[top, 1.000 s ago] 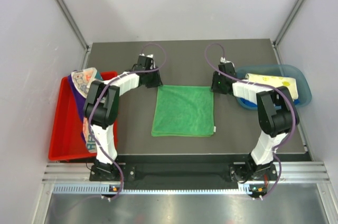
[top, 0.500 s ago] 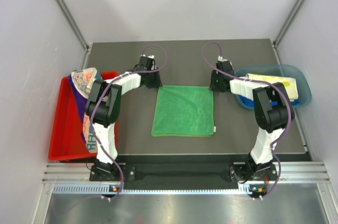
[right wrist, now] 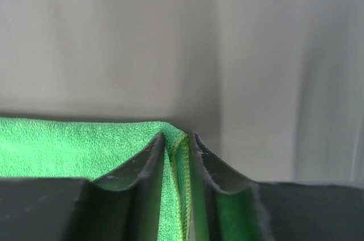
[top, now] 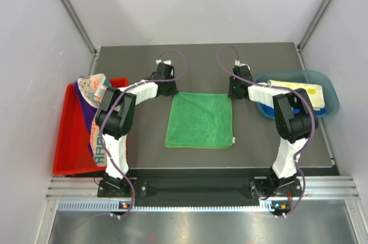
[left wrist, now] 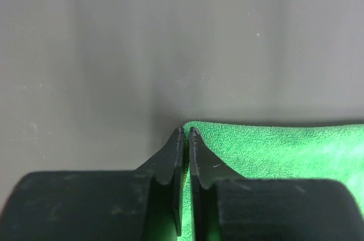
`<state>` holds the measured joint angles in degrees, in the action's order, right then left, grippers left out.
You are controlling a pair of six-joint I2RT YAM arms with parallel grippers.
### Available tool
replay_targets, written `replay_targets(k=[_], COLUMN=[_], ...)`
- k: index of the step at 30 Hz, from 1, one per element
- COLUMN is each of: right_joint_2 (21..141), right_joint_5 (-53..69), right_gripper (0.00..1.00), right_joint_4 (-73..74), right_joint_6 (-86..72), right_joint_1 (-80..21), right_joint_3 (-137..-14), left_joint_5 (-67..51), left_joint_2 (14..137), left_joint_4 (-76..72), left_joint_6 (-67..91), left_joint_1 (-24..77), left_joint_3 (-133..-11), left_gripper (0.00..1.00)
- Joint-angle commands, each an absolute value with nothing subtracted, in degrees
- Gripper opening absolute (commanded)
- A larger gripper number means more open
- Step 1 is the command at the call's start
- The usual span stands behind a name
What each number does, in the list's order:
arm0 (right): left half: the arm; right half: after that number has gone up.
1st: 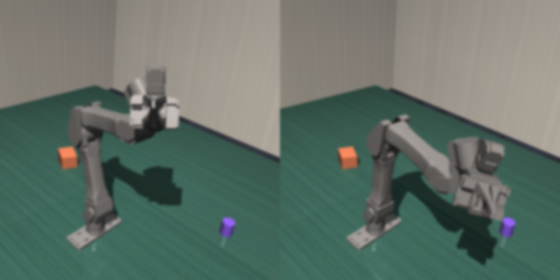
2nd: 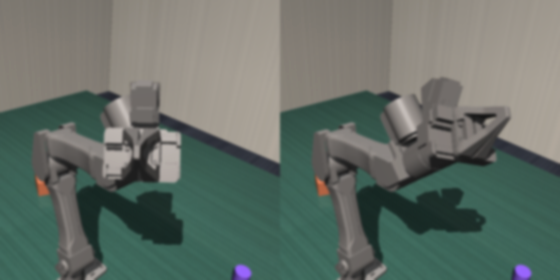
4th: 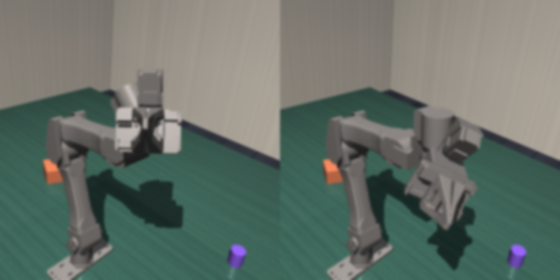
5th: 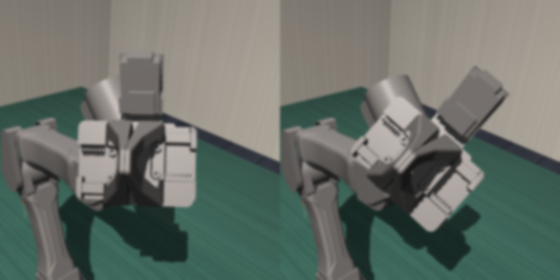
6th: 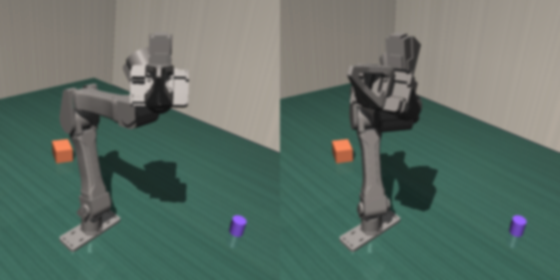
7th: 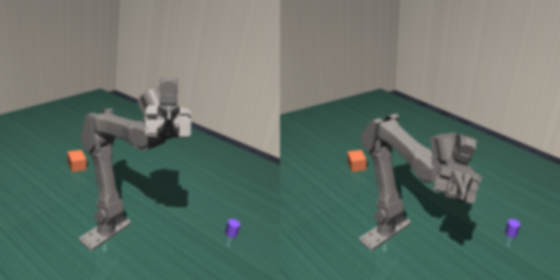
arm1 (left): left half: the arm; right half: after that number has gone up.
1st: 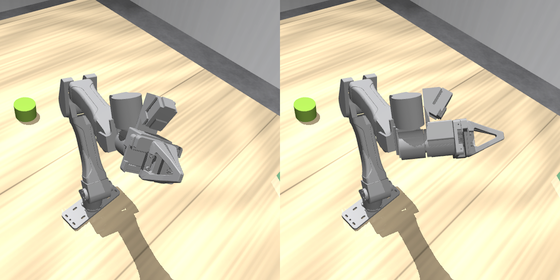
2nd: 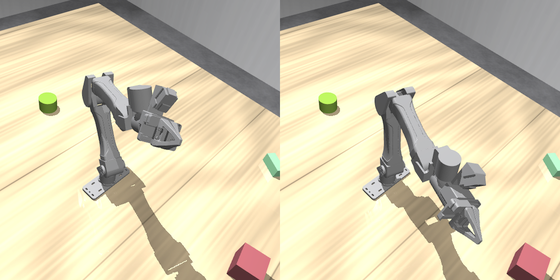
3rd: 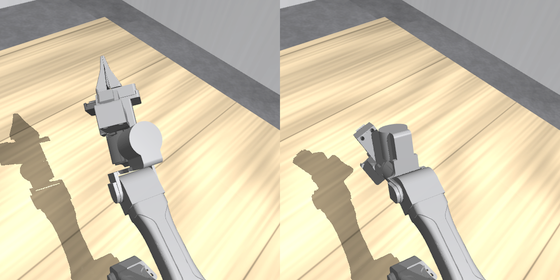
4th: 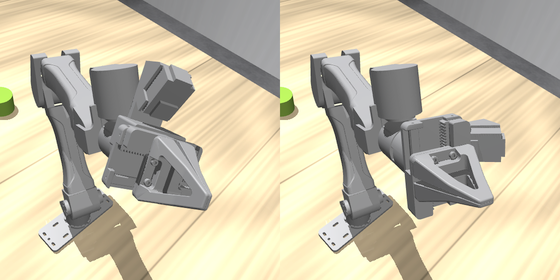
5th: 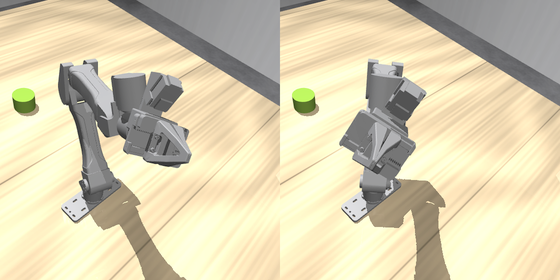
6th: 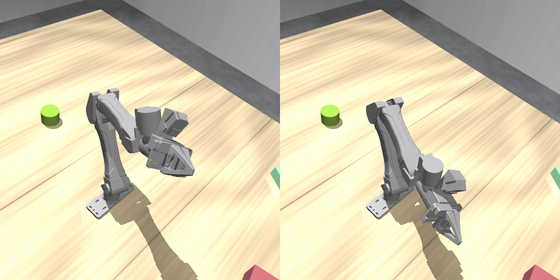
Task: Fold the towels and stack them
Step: Fold the towel
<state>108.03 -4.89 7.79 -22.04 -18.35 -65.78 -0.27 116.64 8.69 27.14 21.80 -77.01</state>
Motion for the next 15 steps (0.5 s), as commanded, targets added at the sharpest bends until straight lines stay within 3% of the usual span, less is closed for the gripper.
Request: replay_targets(k=[1,4,15], right_joint_2=[110.0,110.3,112.9], right_joint_5=[-4.9,-4.4,-5.3], right_gripper=[0.17,0.0,0.0], right_joint_4=[8.3,8.2,6.5], right_joint_6=[-21.2,-21.1,-19.2], right_joint_1=[-19.4,-19.6,-19.4], right_joint_3=[-68.0,-68.4,-77.9], left_joint_5=[4.1,5.7,14.0], left_joint_2=[117.6,115.9,113.2], left_joint_4=[8.6,5.5,-5.4], left_joint_6=[28.3,29.3,29.4], left_joint_1=[21.8,21.7,20.4], left_joint_3=[-73.5,-71.4,-72.2], left_gripper=[0.05,0.01,0.0])
